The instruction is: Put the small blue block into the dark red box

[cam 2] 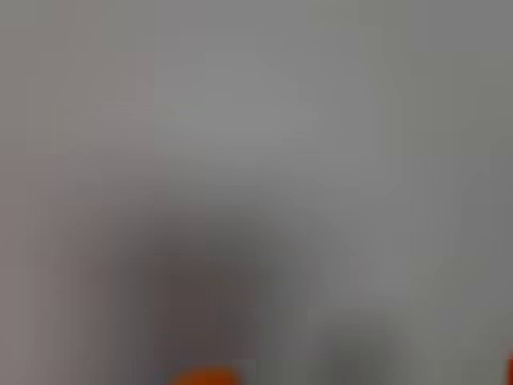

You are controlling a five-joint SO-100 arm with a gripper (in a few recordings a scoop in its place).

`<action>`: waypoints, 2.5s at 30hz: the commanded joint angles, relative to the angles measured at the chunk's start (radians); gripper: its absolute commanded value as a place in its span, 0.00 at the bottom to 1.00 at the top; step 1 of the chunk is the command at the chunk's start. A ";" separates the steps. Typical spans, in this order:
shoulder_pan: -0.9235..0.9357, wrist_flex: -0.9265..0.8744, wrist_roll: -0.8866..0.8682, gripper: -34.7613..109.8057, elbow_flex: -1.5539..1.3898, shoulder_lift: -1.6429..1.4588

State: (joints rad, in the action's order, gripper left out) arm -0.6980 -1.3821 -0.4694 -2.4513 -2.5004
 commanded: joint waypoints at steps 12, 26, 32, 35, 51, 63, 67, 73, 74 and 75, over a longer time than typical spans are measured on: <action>0.175 0.115 -0.017 0.38 -0.245 -0.155; 0.137 0.075 -0.187 0.39 -0.334 -0.239; 0.133 0.025 -0.270 0.39 -0.341 -0.316; 0.166 0.006 -0.339 0.39 -0.336 -0.307; 0.393 -0.178 -0.689 0.39 -0.150 -0.347; 0.379 -0.175 -1.146 0.44 -0.261 -0.594; 0.449 -0.209 -1.150 0.45 -0.230 -0.555; 0.471 -0.241 -1.310 0.45 -0.202 -0.491; 0.462 -0.242 -1.367 0.45 -0.206 -0.483; 0.453 -0.250 -1.422 0.46 -0.209 -0.474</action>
State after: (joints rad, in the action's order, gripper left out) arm -0.2255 -1.6107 -1.7610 -2.6845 -2.9851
